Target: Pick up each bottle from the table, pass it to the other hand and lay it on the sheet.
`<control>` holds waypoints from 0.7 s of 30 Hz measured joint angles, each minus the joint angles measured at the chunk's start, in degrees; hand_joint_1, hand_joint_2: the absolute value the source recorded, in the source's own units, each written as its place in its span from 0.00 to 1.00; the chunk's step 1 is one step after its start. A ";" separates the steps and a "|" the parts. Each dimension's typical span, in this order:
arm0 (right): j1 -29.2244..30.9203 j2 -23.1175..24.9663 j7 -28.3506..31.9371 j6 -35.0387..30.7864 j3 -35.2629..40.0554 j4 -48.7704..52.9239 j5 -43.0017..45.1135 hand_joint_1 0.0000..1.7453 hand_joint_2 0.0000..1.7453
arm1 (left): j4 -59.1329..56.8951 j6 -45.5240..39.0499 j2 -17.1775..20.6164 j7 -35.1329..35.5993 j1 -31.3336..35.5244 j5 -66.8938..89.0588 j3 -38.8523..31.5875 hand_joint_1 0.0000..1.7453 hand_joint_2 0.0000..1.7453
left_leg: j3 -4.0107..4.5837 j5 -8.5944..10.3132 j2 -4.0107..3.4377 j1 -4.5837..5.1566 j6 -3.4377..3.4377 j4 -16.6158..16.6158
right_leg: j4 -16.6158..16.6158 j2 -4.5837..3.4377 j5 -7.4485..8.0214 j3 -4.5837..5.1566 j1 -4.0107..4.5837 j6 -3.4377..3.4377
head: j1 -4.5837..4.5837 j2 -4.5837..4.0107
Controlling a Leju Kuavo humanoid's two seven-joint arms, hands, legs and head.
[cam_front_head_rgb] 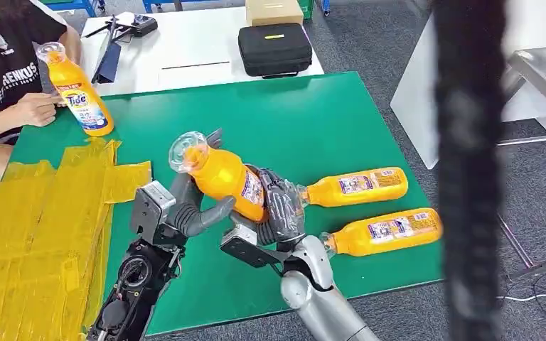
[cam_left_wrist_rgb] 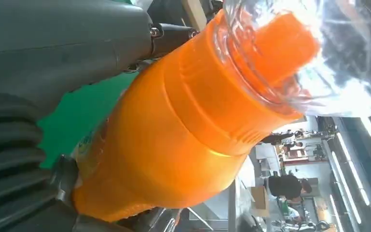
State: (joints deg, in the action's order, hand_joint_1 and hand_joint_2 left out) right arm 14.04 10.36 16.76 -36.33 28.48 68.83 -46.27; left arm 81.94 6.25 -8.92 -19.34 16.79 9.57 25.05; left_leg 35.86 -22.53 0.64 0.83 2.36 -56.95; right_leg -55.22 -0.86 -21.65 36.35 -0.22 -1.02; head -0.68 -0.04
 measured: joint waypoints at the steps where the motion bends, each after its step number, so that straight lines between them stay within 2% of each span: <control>1: 0.06 0.02 0.09 0.00 0.06 -0.13 0.04 1.00 1.00 | 0.00 -0.02 0.00 0.04 0.00 -0.11 0.00 0.00 1.00 | 0.00 0.00 0.00 0.00 0.00 0.00 | 0.00 0.00 0.00 0.00 0.00 0.00 | 0.00 0.00; 12: 2.47 0.92 0.90 0.20 5.42 -5.20 1.40 1.00 1.00 | -2.23 -1.46 0.92 0.79 1.55 -5.09 -0.92 0.00 1.00 | 0.00 0.03 -0.01 -0.04 -0.02 0.00 | -0.01 0.00 0.00 0.02 0.03 0.01 | -0.02 0.00; 21: 3.16 0.92 0.11 -1.72 6.95 -8.44 3.67 1.00 1.00 | -8.91 -0.57 1.01 1.62 4.13 -4.44 -0.98 0.00 1.00 | 0.04 0.03 0.04 -0.01 -0.01 0.00 | -0.01 0.01 0.01 0.02 0.00 0.00 | 0.00 0.00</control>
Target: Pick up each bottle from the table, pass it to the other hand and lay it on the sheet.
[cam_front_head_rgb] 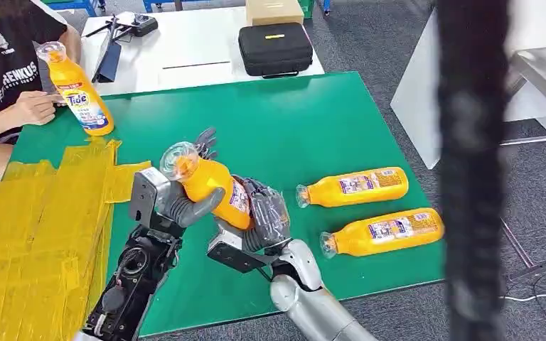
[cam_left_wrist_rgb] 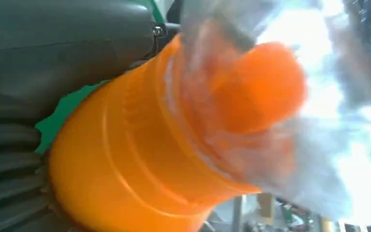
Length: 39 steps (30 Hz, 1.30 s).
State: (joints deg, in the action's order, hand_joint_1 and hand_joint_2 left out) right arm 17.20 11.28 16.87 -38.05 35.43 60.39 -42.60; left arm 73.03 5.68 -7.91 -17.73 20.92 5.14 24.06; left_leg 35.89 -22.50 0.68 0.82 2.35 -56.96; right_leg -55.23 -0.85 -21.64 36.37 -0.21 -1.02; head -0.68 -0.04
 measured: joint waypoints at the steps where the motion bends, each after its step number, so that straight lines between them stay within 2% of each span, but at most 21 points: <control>1: 0.07 0.00 0.00 -0.16 0.00 -0.29 0.09 1.00 1.00 | -0.71 0.13 0.00 0.07 0.27 0.04 0.00 0.00 1.00 | 0.00 0.00 -0.01 0.00 0.00 0.00 | 0.00 0.00 0.00 0.00 0.00 0.00 | 0.00 0.00; 7: 0.45 0.00 0.02 -0.57 0.09 -1.23 0.04 1.00 1.00 | -4.97 0.44 -0.09 0.28 1.67 -0.04 0.00 0.00 1.00 | 0.00 0.00 -0.01 -0.01 0.00 0.00 | 0.00 0.00 0.00 0.01 0.00 0.00 | -0.02 0.00; 8: 0.44 0.00 0.02 -0.83 0.09 -1.27 -0.13 1.00 1.00 | -5.30 0.42 -0.13 0.28 1.75 -0.09 -0.04 0.08 1.00 | 0.01 0.00 -0.02 -0.02 0.00 0.00 | 0.00 0.00 0.00 0.02 0.01 0.00 | 0.00 0.00; 9: 0.44 0.00 0.00 -0.85 0.09 -1.34 -0.31 1.00 1.00 | -5.56 0.39 -0.22 0.26 1.84 -0.13 -0.09 0.81 1.00 | 0.01 0.00 -0.03 -0.02 0.00 0.00 | 0.00 0.00 0.00 0.02 0.01 0.00 | 0.00 0.00; 10: 0.44 0.00 -0.11 -0.85 0.07 -1.33 -0.48 1.00 1.00 | -5.87 0.37 -0.26 0.24 1.95 -0.15 -0.15 0.88 1.00 | 0.01 0.00 -0.03 -0.02 0.00 0.00 | 0.00 0.00 0.00 0.02 0.01 0.00 | 0.00 0.00; 11: 0.44 0.00 -0.35 -0.85 0.09 -1.33 -0.63 1.00 1.00 | -6.04 0.39 -0.33 0.22 1.97 -0.15 -0.20 1.00 1.00 | 0.01 0.00 -0.03 -0.02 0.00 0.00 | 0.00 0.00 0.00 0.03 0.01 0.00 | 0.00 0.00; 39: -0.18 0.00 -0.57 -0.96 1.07 -1.33 -1.33 1.00 1.00 | -5.23 -0.17 -0.55 -0.63 0.13 -0.81 -1.77 1.00 1.00 | 0.04 0.00 0.00 -0.02 0.00 0.00 | 0.00 0.00 0.00 0.04 0.01 0.00 | 0.00 0.00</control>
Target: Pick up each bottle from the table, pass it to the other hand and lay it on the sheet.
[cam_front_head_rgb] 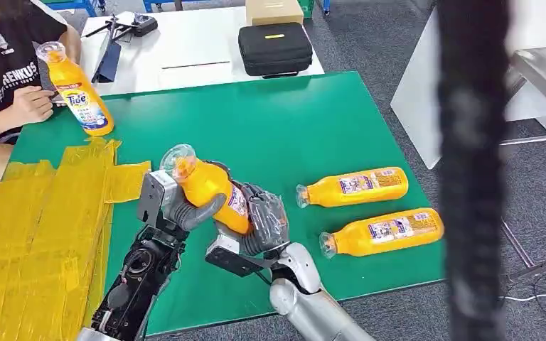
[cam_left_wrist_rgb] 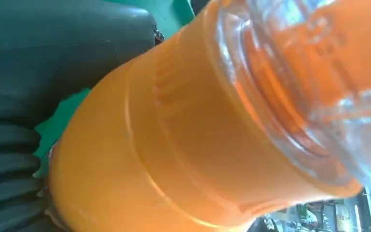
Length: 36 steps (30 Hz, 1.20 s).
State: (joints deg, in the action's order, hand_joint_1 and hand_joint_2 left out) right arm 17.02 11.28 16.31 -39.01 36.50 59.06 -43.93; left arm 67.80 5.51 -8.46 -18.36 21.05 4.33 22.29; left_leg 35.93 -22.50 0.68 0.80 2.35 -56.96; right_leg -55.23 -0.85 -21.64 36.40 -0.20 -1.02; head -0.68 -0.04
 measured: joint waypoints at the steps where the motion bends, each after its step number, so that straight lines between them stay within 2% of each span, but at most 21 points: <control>1: 0.00 0.00 0.00 0.00 0.00 0.00 -0.02 1.00 1.00 | 0.02 0.00 0.00 0.00 -0.01 0.00 -0.02 1.00 1.00 | 0.00 0.00 0.00 0.00 0.00 0.00 | 0.00 0.00 0.00 0.00 0.00 0.00 | 0.00 0.00; 4: 0.00 0.00 0.00 0.00 0.04 0.00 -0.11 1.00 1.00 | 0.00 0.00 0.00 0.00 0.00 0.00 -0.02 1.00 1.00 | 0.00 0.00 0.00 0.00 0.00 0.00 | 0.00 0.00 0.00 0.00 0.00 0.00 | 0.00 0.00; 5: 0.01 0.00 0.00 0.00 0.07 0.00 -0.11 0.68 1.00 | 0.00 0.00 0.00 0.00 0.00 0.00 -0.02 1.00 1.00 | 0.00 0.00 0.00 0.00 0.00 0.00 | 0.00 0.00 0.00 0.00 0.00 0.00 | 0.00 0.00; 6: 0.01 0.00 0.00 -0.02 0.09 0.00 -0.11 0.01 1.00 | 0.00 0.00 0.00 -0.07 0.00 -0.07 -0.04 1.00 1.00 | 0.00 0.00 0.00 0.00 0.00 0.00 | 0.00 0.00 0.00 0.00 0.00 0.00 | 0.00 0.00; 16: -1.45 0.04 2.30 -1.11 -1.40 1.29 -4.90 0.00 1.00 | 0.33 -1.90 0.00 -1.51 0.00 -0.77 -0.13 1.00 1.00 | 0.01 0.00 0.01 0.00 0.00 0.00 | 0.00 0.00 0.00 0.00 0.00 0.00 | 0.00 0.00; 22: -4.33 0.53 5.18 -1.16 -3.96 7.42 -8.26 0.00 1.00 | 0.44 -5.60 0.00 -1.55 -0.06 -2.65 -2.91 1.00 1.00 | 0.02 -0.02 -0.09 0.00 -0.01 0.00 | 0.00 -0.03 0.00 0.09 -0.01 0.00 | -0.13 0.00; 25: -5.91 0.50 5.44 -1.16 -6.10 11.11 -9.14 0.00 1.00 | 1.03 -7.17 0.02 -1.60 -0.60 -2.71 -4.85 1.00 1.00 | 0.04 0.02 0.11 -0.02 -0.01 0.00 | 0.00 0.03 -0.01 0.07 0.02 0.01 | 0.00 0.00; 29: -9.78 0.61 6.69 -1.16 -10.32 16.84 -11.10 0.00 1.00 | 2.14 -17.91 0.26 -2.08 -1.98 7.67 -6.71 1.00 1.00 | 0.06 0.01 0.08 -0.01 -0.01 0.00 | 0.00 0.03 -0.01 0.08 0.01 0.01 | -0.02 0.00; 33: -12.61 -1.82 1.92 -1.16 -12.40 22.74 -7.19 0.00 1.00 | 2.38 -31.79 0.61 0.55 -2.84 25.11 -8.24 1.00 1.00 | 0.10 0.00 0.14 0.01 0.00 0.00 | 0.01 0.03 -0.02 0.11 -0.02 0.00 | 0.00 0.00; 36: -14.19 -3.98 0.57 -1.16 -14.27 27.02 -6.58 0.00 1.00 | 2.34 -36.09 0.98 2.17 -2.89 31.61 -9.82 1.00 1.00 | 0.10 -0.01 0.15 0.03 0.02 0.00 | 0.01 0.03 -0.02 0.10 -0.03 -0.01 | 0.02 0.00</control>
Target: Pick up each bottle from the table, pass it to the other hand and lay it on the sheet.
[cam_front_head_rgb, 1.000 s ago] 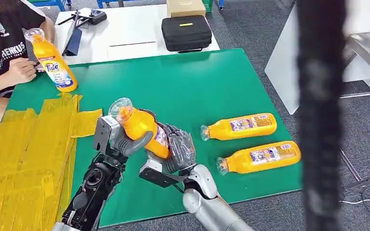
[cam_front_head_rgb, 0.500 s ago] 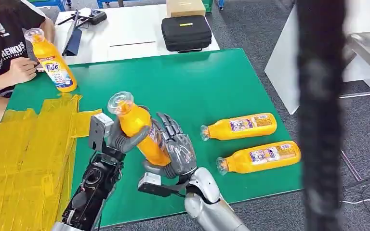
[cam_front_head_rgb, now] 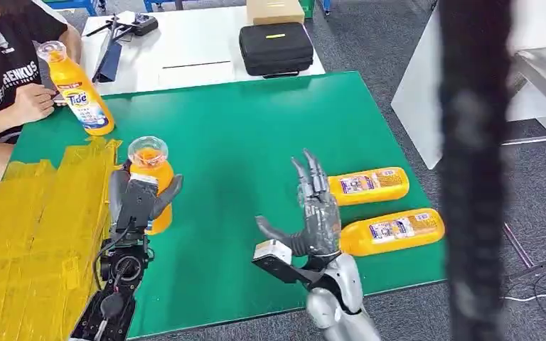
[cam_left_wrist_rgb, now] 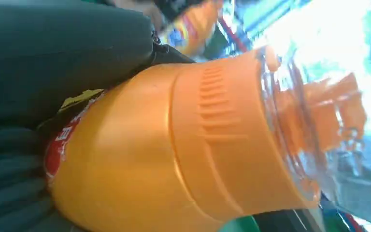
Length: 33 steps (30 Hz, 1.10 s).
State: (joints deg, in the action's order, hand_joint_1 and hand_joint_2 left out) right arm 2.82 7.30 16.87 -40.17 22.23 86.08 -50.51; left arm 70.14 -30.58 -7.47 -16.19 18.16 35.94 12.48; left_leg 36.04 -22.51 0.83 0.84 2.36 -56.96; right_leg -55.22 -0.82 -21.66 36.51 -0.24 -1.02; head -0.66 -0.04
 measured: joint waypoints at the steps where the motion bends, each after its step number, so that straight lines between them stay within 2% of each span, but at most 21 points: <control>1: -0.53 -0.31 -0.02 0.00 -0.37 0.76 0.00 0.00 1.00 | -0.02 -1.05 0.04 0.72 -0.01 2.04 -0.33 1.00 1.00 | 0.00 0.00 -0.01 0.00 0.00 0.00 | 0.00 0.00 0.00 0.00 0.00 0.00 | -0.02 0.00; 4: -2.99 -0.94 -0.02 0.00 -2.47 4.50 -0.92 0.00 1.00 | -0.20 -8.07 0.37 7.83 -0.22 24.25 -2.06 1.00 1.00 | 0.00 0.00 0.00 0.00 0.00 0.00 | 0.00 0.00 0.00 0.00 0.01 0.00 | -0.02 0.00; 6: -4.17 -1.05 0.00 0.00 -3.52 6.16 -1.66 0.00 1.00 | -0.26 -9.13 0.48 12.03 -0.22 38.36 -3.48 1.00 1.00 | 0.00 -0.01 -0.01 -0.02 0.00 0.00 | 0.00 0.00 0.00 0.01 0.01 0.00 | -0.02 0.00; 8: -4.87 -1.07 -0.08 0.00 -4.59 7.62 -2.36 0.00 1.00 | -1.31 -8.59 2.55 22.22 0.65 49.74 -2.63 1.00 1.00 | -0.01 0.00 -0.03 -0.05 -0.02 0.00 | 0.00 -0.01 0.00 0.06 0.02 0.01 | 0.02 0.00; 10: -5.18 -1.16 -0.26 0.00 -5.24 8.61 -2.49 0.00 1.00 | -2.54 -7.40 6.19 34.48 2.15 53.06 1.96 1.00 1.00 | -0.01 -0.05 -0.22 -0.06 -0.07 0.00 | 0.00 -0.09 0.03 0.07 0.04 0.04 | -0.07 0.00; 11: -5.43 -1.20 -0.33 0.00 -5.55 9.07 -2.49 0.00 1.00 | -2.97 -7.19 7.35 37.71 2.73 53.35 3.48 1.00 1.00 | -0.03 -0.05 -0.28 -0.07 -0.07 0.01 | 0.00 -0.14 0.05 0.08 0.04 0.06 | -0.09 0.00; 14: -5.89 -1.35 -0.46 0.00 -6.09 9.92 -2.62 0.00 1.00 | -4.06 -6.99 10.05 38.26 3.98 53.78 6.25 1.00 1.00 | -0.01 0.06 -0.17 -0.13 -0.09 0.00 | 0.00 -0.09 0.04 0.07 0.12 0.08 | 0.00 0.00; 18: -5.87 -1.35 -1.01 0.00 -6.86 10.49 -4.07 0.00 1.00 | -6.34 0.17 13.77 50.87 7.07 53.87 14.48 1.00 1.00 | 0.01 0.06 -0.21 -0.12 -0.10 0.00 | -0.01 -0.08 0.05 0.06 0.11 0.06 | -0.02 0.00; 20: -5.86 -1.35 -1.70 0.00 -7.21 10.77 -4.63 0.00 1.00 | -7.89 2.33 14.71 51.62 8.24 53.87 17.43 1.00 1.00 | 0.00 0.06 -0.21 -0.10 -0.10 0.00 | -0.01 -0.08 0.06 0.05 0.07 0.06 | -0.07 0.00; 31: -5.84 -1.35 -2.21 0.00 -8.26 11.73 -5.20 0.00 1.00 | -12.24 3.42 15.58 51.12 10.01 53.87 19.87 1.00 1.00 | 0.02 0.05 -0.21 -0.09 -0.10 0.00 | -0.01 -0.08 0.05 0.07 0.07 0.06 | -0.02 0.00; 32: -5.84 -1.35 -2.21 0.00 -8.28 11.73 -5.22 0.00 1.00 | -12.48 3.80 15.61 51.10 10.08 53.87 19.96 0.87 1.00 | 0.02 0.04 -0.21 -0.10 -0.10 0.00 | -0.01 -0.08 0.05 0.07 0.07 0.06 | -0.02 0.00; 33: -5.85 -1.35 -2.23 0.00 -8.30 11.75 -5.40 0.00 1.00 | -12.63 4.60 15.61 50.66 10.07 53.87 19.85 0.09 1.00 | 0.02 0.04 -0.21 -0.10 -0.10 0.00 | -0.01 -0.08 0.05 0.07 0.07 0.06 | -0.02 0.00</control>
State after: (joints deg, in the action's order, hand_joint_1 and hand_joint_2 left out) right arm -3.02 5.95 14.64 -40.17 13.92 97.83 -55.91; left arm 57.50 -25.98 8.13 34.47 28.23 89.81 32.33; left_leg 36.05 -22.47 0.61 0.74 2.26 -56.96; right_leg -55.23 -0.90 -21.61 36.58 -0.16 -0.96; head -0.68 -0.04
